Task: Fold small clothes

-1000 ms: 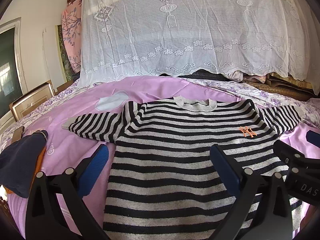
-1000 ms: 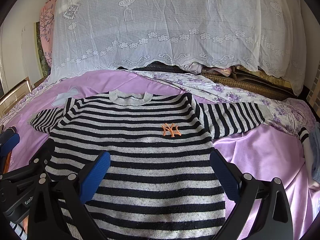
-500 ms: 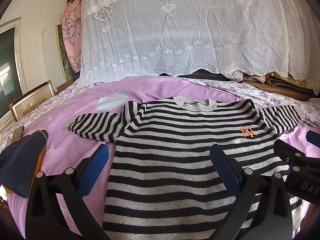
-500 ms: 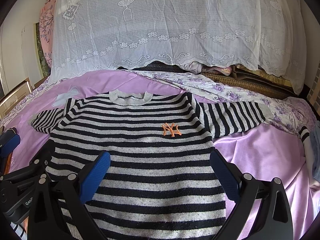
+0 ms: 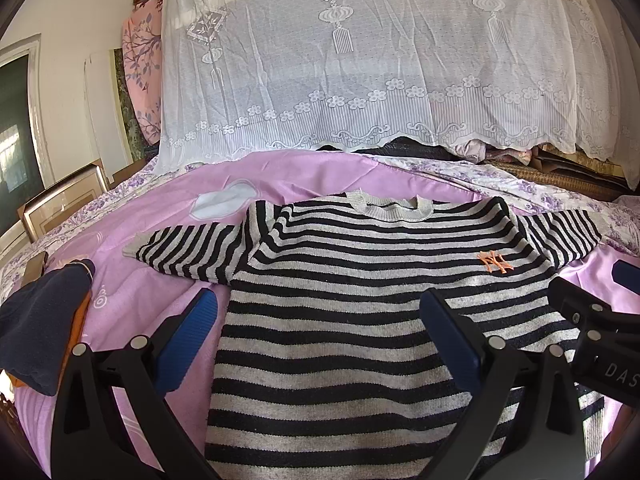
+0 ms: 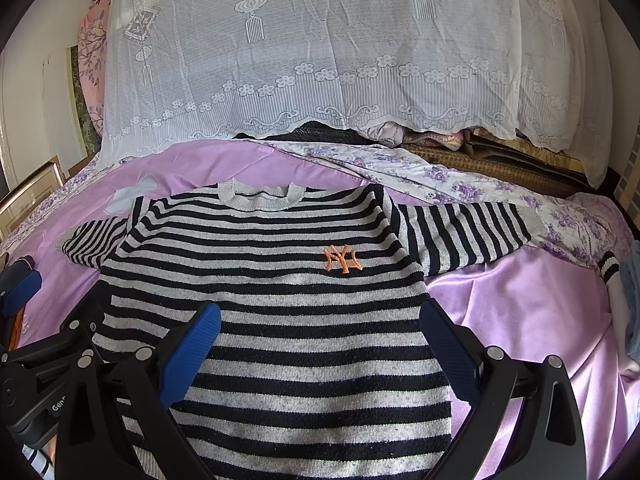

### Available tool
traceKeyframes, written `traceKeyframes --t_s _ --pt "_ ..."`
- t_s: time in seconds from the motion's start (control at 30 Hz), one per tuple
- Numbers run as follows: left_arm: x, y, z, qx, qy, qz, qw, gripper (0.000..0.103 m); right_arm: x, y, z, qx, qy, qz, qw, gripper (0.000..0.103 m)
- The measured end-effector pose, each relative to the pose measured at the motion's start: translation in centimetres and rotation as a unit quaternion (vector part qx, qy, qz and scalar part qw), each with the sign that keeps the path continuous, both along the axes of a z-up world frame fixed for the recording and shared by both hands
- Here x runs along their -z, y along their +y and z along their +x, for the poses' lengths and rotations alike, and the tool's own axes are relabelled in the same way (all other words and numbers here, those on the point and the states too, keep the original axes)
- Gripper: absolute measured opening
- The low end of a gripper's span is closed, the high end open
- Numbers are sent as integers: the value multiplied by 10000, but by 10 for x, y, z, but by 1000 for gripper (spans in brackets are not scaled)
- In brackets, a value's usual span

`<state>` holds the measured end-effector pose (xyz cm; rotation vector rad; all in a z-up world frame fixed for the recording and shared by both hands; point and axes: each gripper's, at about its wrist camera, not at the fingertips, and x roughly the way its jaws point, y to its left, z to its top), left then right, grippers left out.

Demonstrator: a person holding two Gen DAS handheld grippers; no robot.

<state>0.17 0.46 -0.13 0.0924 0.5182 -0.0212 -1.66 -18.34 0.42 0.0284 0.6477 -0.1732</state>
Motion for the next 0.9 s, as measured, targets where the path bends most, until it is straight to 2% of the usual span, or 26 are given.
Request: traceKeyframes --t_s 0.6,0.77,0.9 --pt "1 -3 0 60 33 10 10000 99 3 -2 5 42 45 3 10000 100" --pt "2 -4 0 70 56 1 10000 99 9 -16 9 89 127 182 9997 100" --pt "5 -10 2 156 109 78 9998 99 16 -34 17 152 266 585 9978 100"
